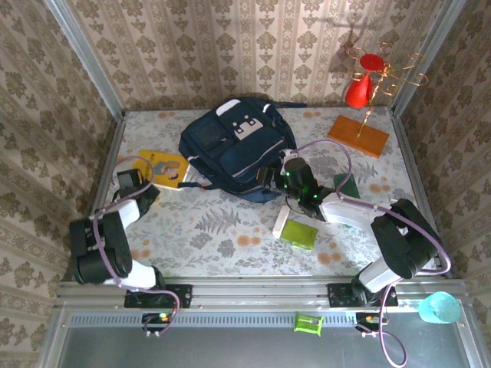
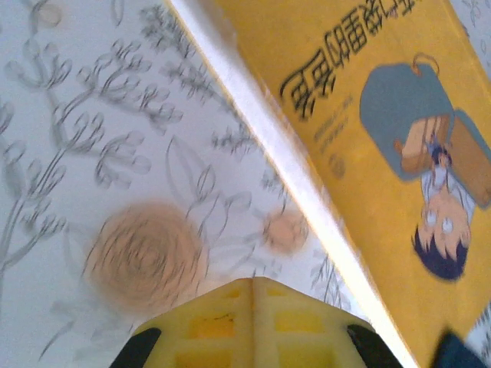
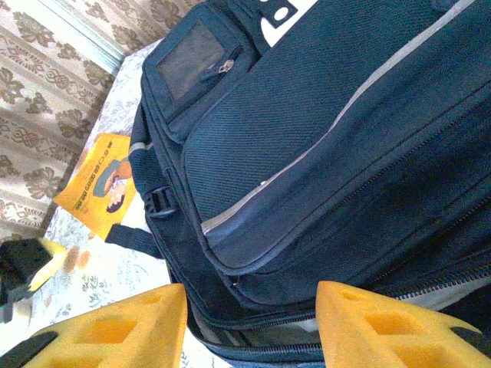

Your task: Pack the student bag

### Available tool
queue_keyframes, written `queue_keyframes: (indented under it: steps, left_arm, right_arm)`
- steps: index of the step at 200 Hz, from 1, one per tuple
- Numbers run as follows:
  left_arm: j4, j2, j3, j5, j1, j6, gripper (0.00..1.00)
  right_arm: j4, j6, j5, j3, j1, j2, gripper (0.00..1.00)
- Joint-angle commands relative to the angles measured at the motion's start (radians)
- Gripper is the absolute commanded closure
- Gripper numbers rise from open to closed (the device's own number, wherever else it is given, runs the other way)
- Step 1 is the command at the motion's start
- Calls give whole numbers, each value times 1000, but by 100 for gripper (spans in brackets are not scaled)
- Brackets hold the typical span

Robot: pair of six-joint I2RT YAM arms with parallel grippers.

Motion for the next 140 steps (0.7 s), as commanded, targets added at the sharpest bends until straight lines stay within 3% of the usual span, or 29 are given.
queue_keyframes:
  steps: [1, 33, 46, 75, 112, 140]
  left_arm:
    - [-67, -132, -81, -16, 5, 7, 100]
    - [-124, -282, -105, -21, -24, 63, 100]
    - [-145, -241, -18, -13, -41, 112, 79]
    - [-120, -26, 210, 1, -98, 173, 54]
    - [-171, 339, 507, 78, -129, 219, 52]
    - [-249, 479, 653, 87, -139, 254, 55]
  right_arm:
    - [-36, -13, -3, 5, -1, -27, 51]
    - [-56, -26, 0, 15, 13, -25, 51]
    - [-53, -25, 3, 15, 19, -19, 51]
    - [-43, -4, -2, 7, 28, -5, 51]
    - [-60, -6, 3, -19, 31, -43, 51]
    - [-92, -26, 24, -28, 31, -81, 51]
